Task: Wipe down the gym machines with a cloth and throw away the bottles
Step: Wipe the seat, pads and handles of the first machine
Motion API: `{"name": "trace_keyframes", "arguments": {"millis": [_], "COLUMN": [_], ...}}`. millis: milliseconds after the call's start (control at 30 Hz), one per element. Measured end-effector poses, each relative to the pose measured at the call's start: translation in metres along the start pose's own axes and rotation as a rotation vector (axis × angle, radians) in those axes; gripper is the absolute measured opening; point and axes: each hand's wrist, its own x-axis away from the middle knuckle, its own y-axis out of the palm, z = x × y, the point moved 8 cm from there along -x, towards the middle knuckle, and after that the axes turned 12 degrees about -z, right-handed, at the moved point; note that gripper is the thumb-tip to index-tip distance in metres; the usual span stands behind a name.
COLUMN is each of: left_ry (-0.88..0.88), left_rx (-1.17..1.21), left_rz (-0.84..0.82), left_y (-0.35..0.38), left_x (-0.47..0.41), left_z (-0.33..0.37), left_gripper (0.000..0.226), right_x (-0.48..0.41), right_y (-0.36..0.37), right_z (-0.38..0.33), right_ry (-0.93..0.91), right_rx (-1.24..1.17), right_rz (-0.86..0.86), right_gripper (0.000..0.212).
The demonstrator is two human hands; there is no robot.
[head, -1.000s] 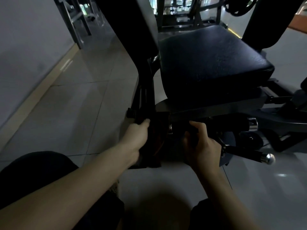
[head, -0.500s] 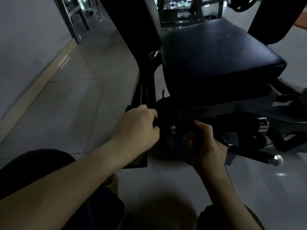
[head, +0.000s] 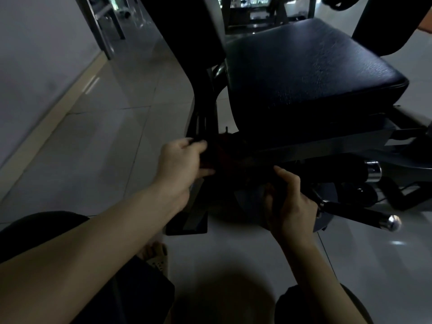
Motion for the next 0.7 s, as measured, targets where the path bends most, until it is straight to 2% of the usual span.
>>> {"name": "trace_keyframes", "arguments": {"millis": [67,133,267,333,400,467,700], "left_ry": [0.039,0.137,0.437,0.619,0.753,0.842,1.117], "left_rx": [0.076,-0.096,-0.812,-1.178,-1.408,-1.471,-1.589], "left_rz": [0.055,-0.026,-0.288,-0.37,-0.422,-0.423,-0.249], "left_y": [-0.011,-0.008,0.029,0.047,0.056,0.058,0.054], "left_x": [0.001,0.005,0.017,0.021,0.018,0.015,0.035], "left_z": [0.006,0.018,0.02,0.006,-0.009,-0.011,-0.009], "left_gripper": [0.015,0.019,0.008,0.029,0.051,0.053,0.028], "right_x": [0.0,0.0,0.002,0.003,0.003,0.002,-0.001], "right_y": [0.001,0.001,0.001,0.001,0.001,0.002,0.0], "right_z": [0.0,0.001,-0.002,-0.003,-0.004,-0.003,-0.003], "right_ry": [0.011,0.025,0.045,0.047,0.044,0.041,0.01], "right_rx": [-0.018,-0.05,-0.08,-0.098,-0.108,-0.108,-0.01], "right_rz": [0.004,0.006,-0.003,-0.01,-0.018,-0.021,-0.003], "right_gripper": [0.038,0.038,0.038,0.038,0.038,0.037,0.035]}}
